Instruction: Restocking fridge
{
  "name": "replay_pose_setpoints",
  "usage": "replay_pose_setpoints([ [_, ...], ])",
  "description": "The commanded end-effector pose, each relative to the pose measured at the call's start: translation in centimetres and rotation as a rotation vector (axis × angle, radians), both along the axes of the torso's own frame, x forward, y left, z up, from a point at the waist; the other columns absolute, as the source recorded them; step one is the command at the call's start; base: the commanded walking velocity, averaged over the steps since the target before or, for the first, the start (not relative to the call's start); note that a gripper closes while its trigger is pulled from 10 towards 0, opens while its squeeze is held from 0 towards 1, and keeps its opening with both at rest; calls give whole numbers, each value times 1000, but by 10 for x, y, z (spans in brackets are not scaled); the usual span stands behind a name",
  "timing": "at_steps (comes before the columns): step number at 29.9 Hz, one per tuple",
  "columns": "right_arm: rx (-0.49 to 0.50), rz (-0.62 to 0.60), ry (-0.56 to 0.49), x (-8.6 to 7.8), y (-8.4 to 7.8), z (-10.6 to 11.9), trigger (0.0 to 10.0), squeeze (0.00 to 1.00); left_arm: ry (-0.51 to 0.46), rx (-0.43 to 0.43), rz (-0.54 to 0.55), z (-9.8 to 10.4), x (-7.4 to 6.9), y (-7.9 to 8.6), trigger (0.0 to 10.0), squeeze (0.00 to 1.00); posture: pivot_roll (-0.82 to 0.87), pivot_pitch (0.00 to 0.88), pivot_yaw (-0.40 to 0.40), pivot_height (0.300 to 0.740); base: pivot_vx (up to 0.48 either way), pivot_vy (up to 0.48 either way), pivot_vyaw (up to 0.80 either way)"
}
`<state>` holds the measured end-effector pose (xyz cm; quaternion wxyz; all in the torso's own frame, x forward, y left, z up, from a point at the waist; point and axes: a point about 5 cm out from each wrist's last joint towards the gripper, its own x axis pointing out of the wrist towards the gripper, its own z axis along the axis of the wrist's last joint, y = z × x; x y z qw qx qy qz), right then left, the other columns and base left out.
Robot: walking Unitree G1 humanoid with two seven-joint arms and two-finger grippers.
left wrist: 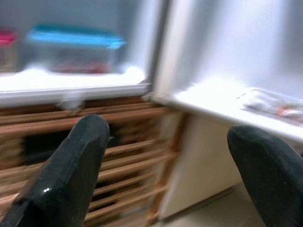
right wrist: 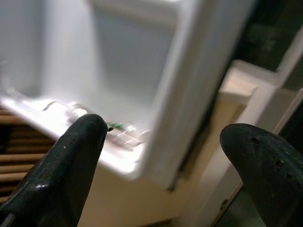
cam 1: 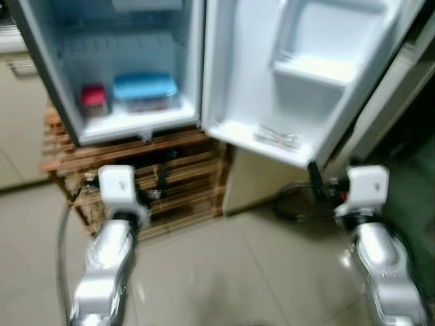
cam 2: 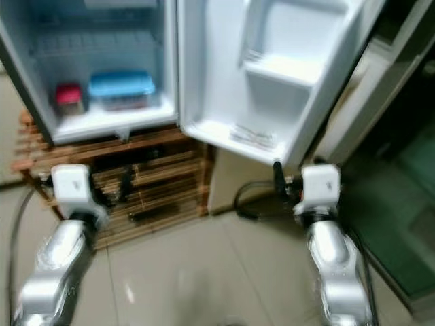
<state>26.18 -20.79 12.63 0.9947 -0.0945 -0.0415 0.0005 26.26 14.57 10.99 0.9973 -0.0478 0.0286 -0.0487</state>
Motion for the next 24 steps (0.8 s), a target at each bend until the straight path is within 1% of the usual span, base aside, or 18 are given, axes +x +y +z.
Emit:
replay_pose_setpoints([
  [1,25,31,5,7,10,-1,10000,0,-87,22,7,20,10,1,10000,0,-99,3,-67,740,0,0,0],
  [5,67,12,-3,12,15,-1,10000,0,-101,13,2,24,16,-1,10000,0,-99,3,-67,740,0,-480,0],
  [8,82,6,-4,13,15,-2,10000,0,-100,14,7,24,16,-2,10000,0,-99,3,-67,740,0,-480,0],
  [9,83,5,-1,13,16,-3,10000,55,-96,20,8,23,17,-3,10000,0,-99,3,-67,740,0,-480,775],
  [10,80,5,4,15,17,-4,10000,137,-90,27,12,22,18,-4,10000,0,-97,7,-28,740,0,-480,756],
  [12,90,4,8,16,18,-6,10000,145,-88,31,16,22,19,-4,10000,0,-97,7,-28,740,0,-480,744],
  [15,89,5,11,17,18,-7,10000,133,-88,31,17,22,20,-4,10000,0,-92,10,-27,740,0,-480,688],
  [16,93,7,10,19,20,-7,10000,47,-84,19,26,23,23,-2,10000,0,-86,10,-26,740,0,-300,0],
  [19,95,11,11,19,22,-7,10000,43,-84,15,41,25,26,1,10000,0,-83,14,-25,740,0,0,0],
  [24,101,13,12,20,26,-9,10000,39,-71,49,48,24,28,5,10000,0,-70,20,-13,740,0,0,0],
])
